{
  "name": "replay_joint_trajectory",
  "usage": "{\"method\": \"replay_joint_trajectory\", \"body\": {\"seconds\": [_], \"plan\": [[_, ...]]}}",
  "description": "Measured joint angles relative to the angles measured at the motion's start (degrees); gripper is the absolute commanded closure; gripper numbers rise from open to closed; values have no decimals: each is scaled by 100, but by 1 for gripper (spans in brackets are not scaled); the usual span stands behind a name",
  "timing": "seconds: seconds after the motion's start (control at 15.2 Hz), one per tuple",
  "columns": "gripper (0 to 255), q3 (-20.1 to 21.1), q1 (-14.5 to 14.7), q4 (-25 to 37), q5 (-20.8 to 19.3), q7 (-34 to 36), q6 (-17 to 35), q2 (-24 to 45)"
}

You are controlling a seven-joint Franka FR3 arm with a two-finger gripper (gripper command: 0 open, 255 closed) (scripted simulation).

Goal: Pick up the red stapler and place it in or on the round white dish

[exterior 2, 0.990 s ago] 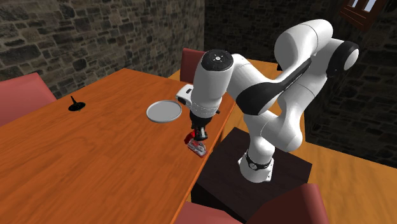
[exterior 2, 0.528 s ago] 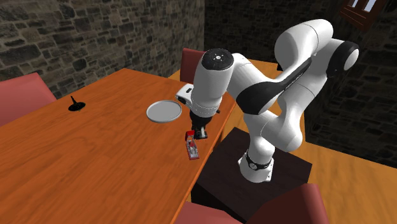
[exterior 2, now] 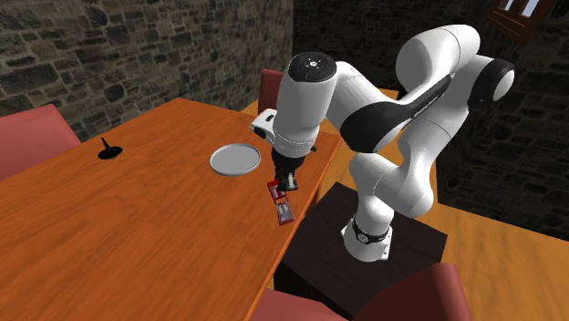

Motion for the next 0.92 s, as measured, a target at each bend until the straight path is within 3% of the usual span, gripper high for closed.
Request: {"method": "replay_joint_trajectory", "body": {"seconds": [0.79,0.92], "plan": [[255,118,12,1039,117,-262,-816,184],[255,-16,-31,1136,28,-407,-794,250]]}}
